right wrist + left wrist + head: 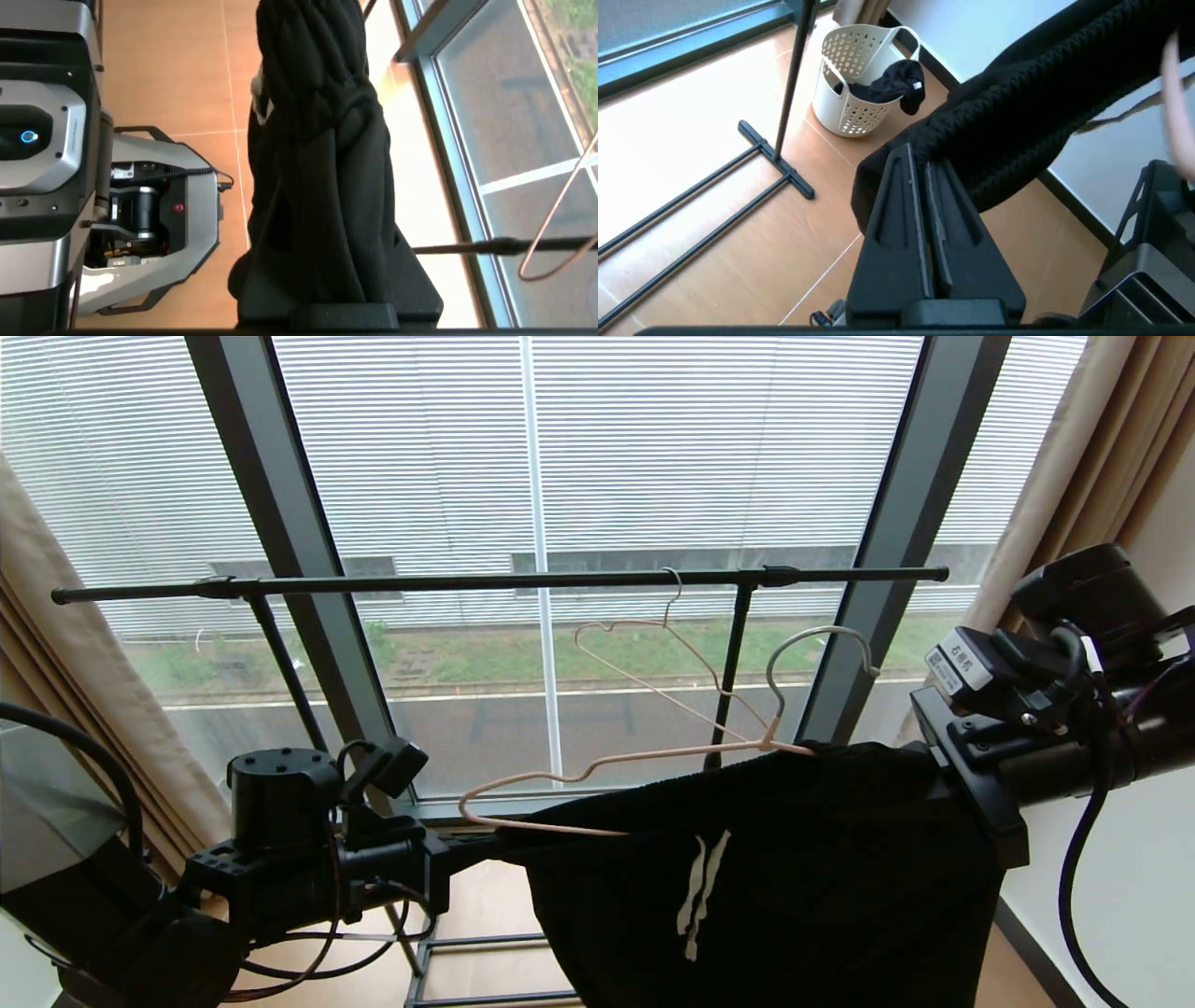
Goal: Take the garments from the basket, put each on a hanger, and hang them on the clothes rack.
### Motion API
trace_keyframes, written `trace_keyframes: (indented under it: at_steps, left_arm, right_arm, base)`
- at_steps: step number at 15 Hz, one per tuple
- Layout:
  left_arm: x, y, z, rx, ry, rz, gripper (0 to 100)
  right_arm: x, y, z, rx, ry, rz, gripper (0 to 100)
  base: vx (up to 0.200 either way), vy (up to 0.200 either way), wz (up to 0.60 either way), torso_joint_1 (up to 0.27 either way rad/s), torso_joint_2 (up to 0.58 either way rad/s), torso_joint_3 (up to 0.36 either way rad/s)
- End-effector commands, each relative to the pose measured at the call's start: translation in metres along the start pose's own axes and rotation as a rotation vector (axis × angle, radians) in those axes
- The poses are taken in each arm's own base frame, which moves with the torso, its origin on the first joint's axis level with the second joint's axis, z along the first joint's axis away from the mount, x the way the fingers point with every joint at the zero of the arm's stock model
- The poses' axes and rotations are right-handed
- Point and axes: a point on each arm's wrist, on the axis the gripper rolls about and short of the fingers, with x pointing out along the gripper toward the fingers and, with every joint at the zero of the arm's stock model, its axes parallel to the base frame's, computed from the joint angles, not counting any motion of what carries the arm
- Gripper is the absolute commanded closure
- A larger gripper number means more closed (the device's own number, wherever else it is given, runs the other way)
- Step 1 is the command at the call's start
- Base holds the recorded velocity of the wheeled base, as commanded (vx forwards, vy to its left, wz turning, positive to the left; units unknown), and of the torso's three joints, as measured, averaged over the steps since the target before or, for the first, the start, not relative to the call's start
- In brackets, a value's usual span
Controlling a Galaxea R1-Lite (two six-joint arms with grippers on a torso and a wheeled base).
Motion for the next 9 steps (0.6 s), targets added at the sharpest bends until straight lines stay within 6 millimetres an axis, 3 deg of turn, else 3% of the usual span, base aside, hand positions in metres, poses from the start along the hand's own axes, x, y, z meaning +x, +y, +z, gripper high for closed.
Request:
trace_keyframes:
  at_steps: [1,9]
  left_arm:
    - [-0.003,0.004,0.003,0.001,-0.016,0.015,100]
    - [-0.007,0.001,0.009,0.015,-0.036,0.014,100]
  right_arm:
    - [-0.002,-0.001,-0.007,0.023,0.011,-0.01,100]
    - [0.002,-0.002,-0.025,0.069,0.177,-0.075,100]
  base:
    - [0.0,0.0,0.0,0.0,0.0,0.0]
    - [0.0,0.0,0.0,0.0,0.0,0.0]
